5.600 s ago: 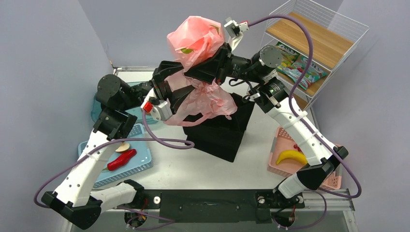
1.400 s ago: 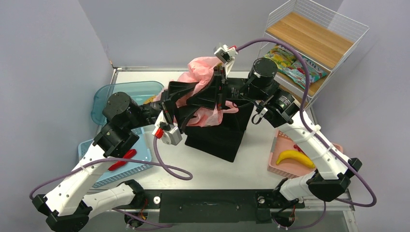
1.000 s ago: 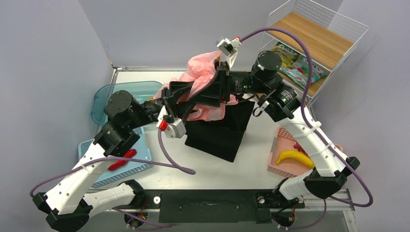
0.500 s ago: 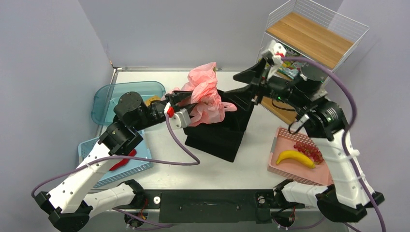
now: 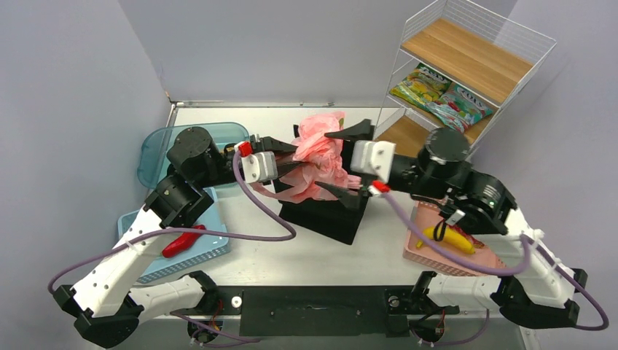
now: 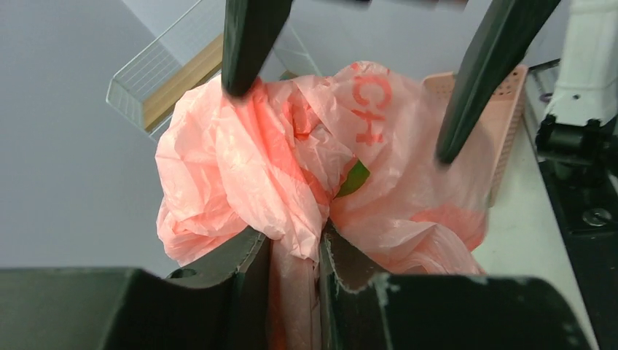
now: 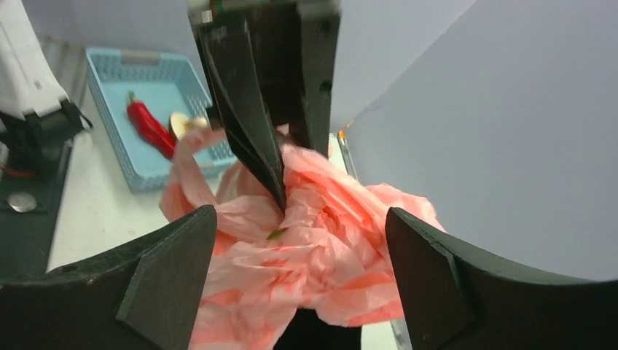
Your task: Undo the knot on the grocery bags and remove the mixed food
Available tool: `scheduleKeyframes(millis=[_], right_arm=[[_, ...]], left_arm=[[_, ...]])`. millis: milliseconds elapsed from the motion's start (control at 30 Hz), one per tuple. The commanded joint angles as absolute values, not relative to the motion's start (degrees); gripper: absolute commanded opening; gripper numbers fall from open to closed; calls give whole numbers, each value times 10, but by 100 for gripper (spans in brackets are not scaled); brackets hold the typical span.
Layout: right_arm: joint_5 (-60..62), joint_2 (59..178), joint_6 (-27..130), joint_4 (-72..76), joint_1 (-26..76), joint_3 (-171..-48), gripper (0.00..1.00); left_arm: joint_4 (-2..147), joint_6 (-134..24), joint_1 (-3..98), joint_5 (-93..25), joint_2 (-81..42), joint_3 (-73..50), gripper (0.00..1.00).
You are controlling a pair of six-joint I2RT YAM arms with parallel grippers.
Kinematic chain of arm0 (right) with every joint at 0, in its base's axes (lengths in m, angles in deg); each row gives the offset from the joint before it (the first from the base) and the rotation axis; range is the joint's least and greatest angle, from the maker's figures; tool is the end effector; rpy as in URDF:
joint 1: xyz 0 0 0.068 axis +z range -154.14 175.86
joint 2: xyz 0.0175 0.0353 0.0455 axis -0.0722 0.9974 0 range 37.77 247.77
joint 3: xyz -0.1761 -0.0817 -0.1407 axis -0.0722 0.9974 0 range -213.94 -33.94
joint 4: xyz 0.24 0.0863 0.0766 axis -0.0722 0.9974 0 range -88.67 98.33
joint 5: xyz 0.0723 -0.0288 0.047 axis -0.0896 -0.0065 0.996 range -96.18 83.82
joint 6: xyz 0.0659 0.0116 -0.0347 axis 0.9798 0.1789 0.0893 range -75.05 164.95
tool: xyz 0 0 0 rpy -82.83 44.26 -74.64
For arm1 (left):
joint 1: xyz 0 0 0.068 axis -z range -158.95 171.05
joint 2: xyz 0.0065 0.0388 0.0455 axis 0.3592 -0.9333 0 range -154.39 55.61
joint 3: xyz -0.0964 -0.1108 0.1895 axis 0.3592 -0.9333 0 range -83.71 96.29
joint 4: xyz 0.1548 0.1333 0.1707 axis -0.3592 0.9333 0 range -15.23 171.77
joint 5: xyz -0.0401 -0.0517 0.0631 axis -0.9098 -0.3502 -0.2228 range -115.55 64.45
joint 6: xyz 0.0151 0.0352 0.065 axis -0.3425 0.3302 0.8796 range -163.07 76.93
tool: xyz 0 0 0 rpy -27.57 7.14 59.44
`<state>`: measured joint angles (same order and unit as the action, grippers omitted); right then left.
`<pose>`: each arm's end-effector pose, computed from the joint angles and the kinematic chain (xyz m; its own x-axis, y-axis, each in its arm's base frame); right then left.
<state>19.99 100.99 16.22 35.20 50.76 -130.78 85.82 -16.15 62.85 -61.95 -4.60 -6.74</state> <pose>0.1051 0.1982 0.5064 0.4727 -0.0778 -0.8778 -0.8674 0.1344 -0.4791 0.1632 -0.1965 0.4548 0.5084 0.0343 -0.8604 0.8372 0.2140 0.5032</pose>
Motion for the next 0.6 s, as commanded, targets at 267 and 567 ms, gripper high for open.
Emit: scheduleKeyframes(millis=[267, 567], right_arm=[[78, 1048, 48, 373, 532, -1255, 17], [59, 1022, 118, 367, 457, -1254, 0]], left_arm=[[880, -260, 626, -714, -35, 16, 37], [710, -247, 604, -491, 63, -110, 71]])
